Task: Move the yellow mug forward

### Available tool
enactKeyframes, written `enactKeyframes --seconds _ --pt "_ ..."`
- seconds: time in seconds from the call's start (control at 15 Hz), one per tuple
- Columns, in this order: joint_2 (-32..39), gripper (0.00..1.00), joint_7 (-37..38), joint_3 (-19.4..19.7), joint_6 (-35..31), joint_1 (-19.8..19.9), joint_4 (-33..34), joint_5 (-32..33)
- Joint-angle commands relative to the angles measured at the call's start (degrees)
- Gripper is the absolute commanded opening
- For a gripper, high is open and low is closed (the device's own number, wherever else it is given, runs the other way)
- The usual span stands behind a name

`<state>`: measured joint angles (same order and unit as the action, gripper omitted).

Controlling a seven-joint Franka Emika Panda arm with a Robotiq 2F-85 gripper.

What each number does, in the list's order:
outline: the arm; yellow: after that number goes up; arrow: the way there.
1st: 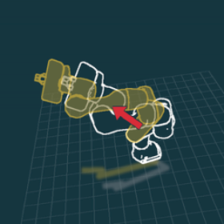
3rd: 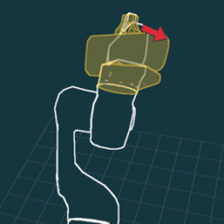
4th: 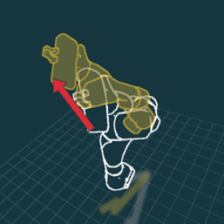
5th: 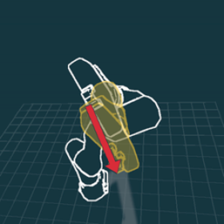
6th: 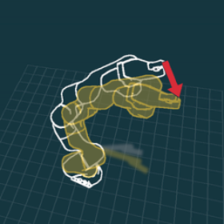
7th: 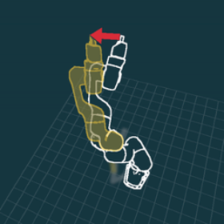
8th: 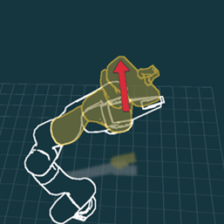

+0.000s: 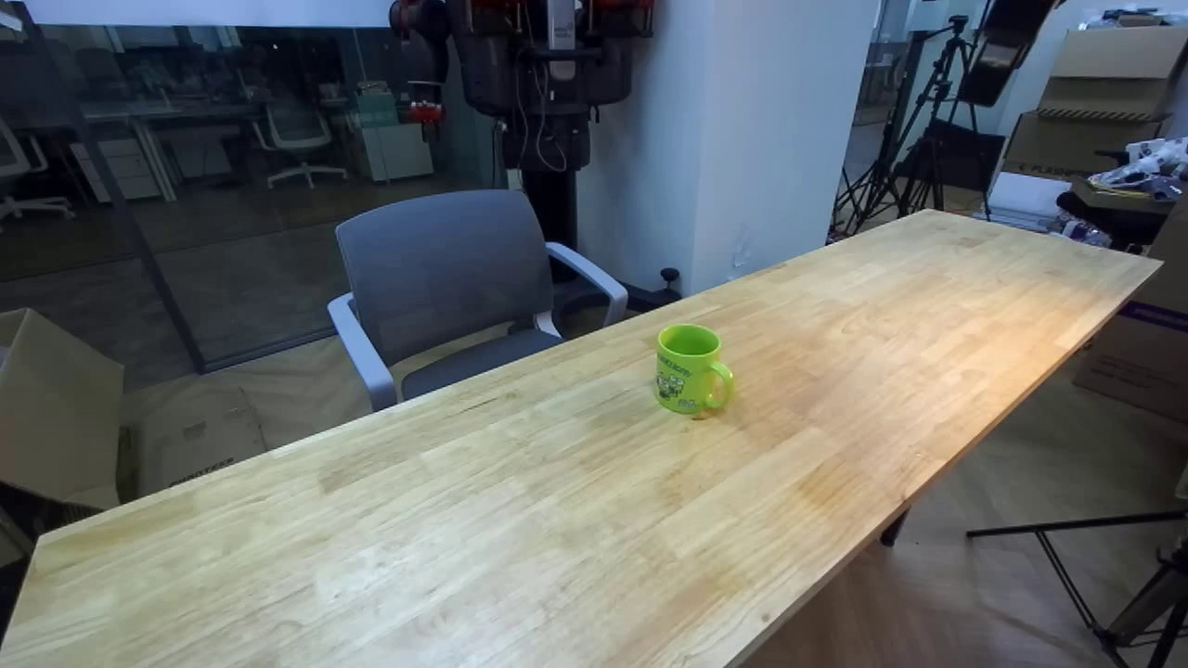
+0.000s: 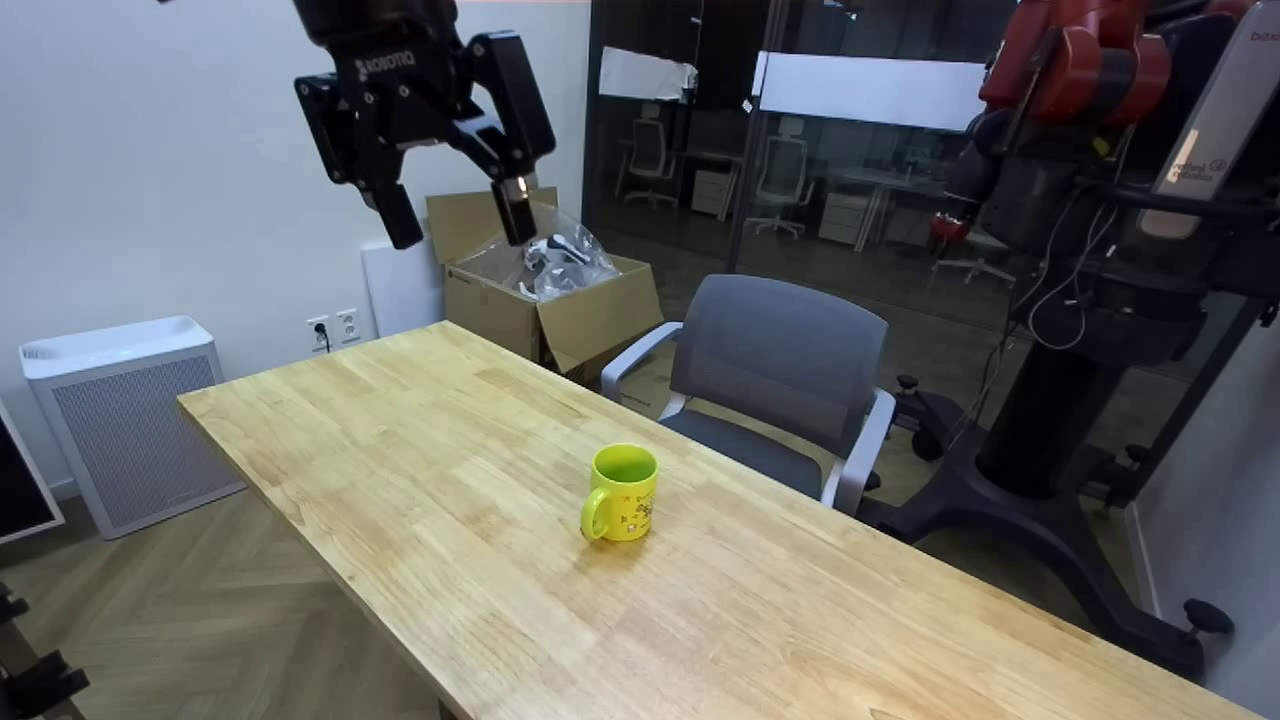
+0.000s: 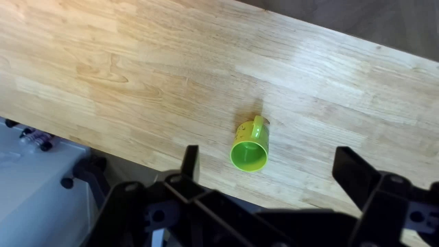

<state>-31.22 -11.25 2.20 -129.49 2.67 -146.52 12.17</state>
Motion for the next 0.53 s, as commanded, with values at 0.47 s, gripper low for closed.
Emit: enactKeyframes --seconds 0.47 --pt "14.1 1.00 -21.9 7.5 -2.6 -0.6 6.6 0.1"
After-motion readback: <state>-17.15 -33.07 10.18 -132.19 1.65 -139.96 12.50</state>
